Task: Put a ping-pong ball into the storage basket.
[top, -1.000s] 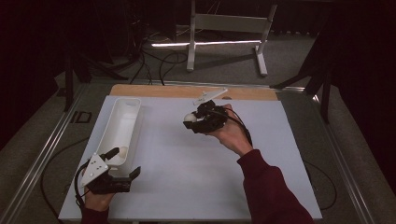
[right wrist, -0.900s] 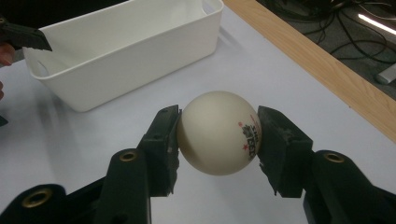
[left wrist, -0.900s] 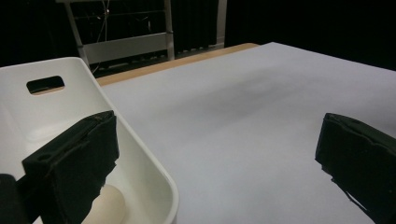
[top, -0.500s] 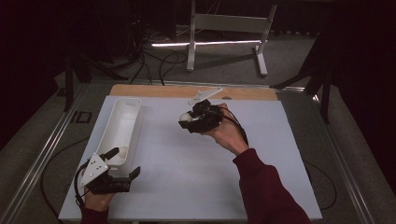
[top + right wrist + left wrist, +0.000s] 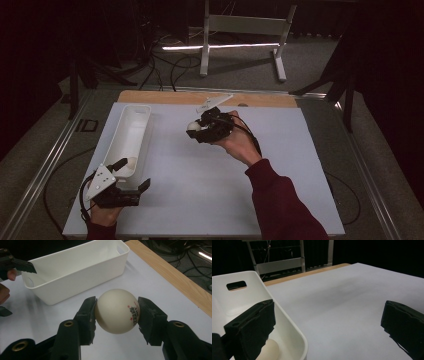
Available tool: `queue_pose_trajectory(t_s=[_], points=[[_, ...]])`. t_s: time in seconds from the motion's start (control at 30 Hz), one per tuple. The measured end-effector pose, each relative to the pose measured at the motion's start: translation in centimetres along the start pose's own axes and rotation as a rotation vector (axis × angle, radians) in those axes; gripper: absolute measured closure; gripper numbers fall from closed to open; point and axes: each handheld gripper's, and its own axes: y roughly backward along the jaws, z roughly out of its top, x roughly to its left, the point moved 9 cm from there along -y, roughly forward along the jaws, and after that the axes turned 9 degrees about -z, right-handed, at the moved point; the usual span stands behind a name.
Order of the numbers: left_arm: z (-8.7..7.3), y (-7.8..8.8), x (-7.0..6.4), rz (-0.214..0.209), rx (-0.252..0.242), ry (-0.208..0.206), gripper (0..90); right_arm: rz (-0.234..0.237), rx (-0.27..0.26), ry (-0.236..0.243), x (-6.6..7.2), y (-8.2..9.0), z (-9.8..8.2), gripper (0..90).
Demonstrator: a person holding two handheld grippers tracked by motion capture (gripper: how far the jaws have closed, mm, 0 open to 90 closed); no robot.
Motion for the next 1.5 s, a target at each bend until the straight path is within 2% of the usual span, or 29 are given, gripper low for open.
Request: queue_pose_trajectory(t_s=[0.5,1.5], points=[[0.0,0.0,0.0,-0.001,-0.002,-0.001,0.3,0.012,-0.002,0.011,0.7,-0.5,0.6,50.8],[0.0,0.0,0.1,0.002,-0.003,0.0,0.3,0.022,-0.015,0.021,1.1,-1.4,1.8,50.9]])
